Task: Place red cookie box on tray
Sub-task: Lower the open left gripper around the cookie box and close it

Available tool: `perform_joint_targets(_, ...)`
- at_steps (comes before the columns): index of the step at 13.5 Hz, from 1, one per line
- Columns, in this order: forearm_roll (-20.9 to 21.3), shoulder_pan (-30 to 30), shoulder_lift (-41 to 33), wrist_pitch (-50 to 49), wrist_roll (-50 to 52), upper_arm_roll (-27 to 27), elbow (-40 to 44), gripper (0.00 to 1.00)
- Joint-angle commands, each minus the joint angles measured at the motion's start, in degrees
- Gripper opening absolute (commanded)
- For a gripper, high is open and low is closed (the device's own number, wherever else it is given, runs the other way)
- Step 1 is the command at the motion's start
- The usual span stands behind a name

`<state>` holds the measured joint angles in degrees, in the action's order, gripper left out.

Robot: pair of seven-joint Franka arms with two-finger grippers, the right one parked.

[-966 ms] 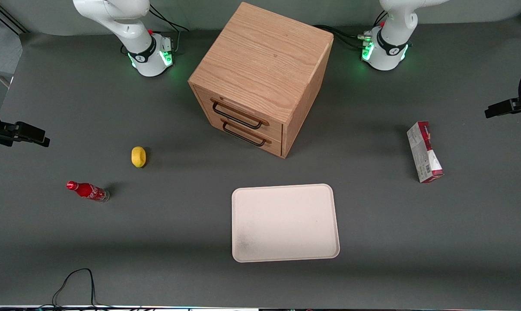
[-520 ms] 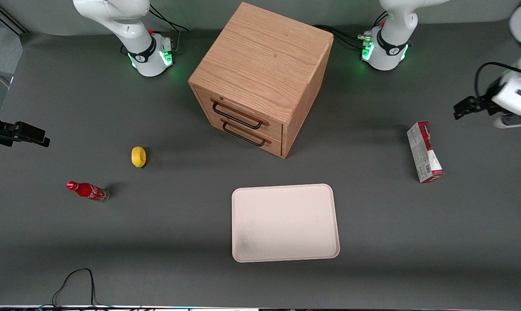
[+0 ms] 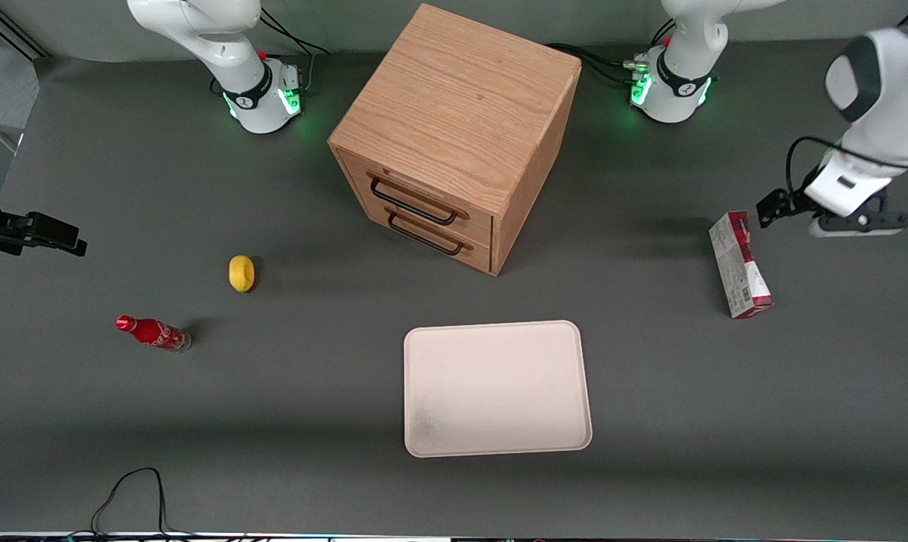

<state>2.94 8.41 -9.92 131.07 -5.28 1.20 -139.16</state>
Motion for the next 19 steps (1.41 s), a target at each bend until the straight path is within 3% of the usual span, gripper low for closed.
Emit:
perform_joint_targets(1, 0.14, 1.08, 9.54, 7.60, -1.92, -0.24, -0.15, 1.00)
perform_joint_targets(5, 0.05, 1.09, 17.12, 15.17, -2.27, -0.15, -0.24, 0.99)
perform_joint_targets(10, 0.05, 1.17, 18.62, 17.03, -2.45, -0.15, -0.24, 0.94)
perform_joint_targets(11, 0.05, 1.17, 18.71, 17.20, -2.54, -0.15, -0.33, 0.74)
perform_joint_targets(12, -0.04, 1.35, 18.71, 17.64, -2.54, -0.15, -0.67, 0.01)
perform_joint_targets(19, -0.31, 1.70, 19.68, 18.08, -2.54, -0.06, -0.42, 0.00)
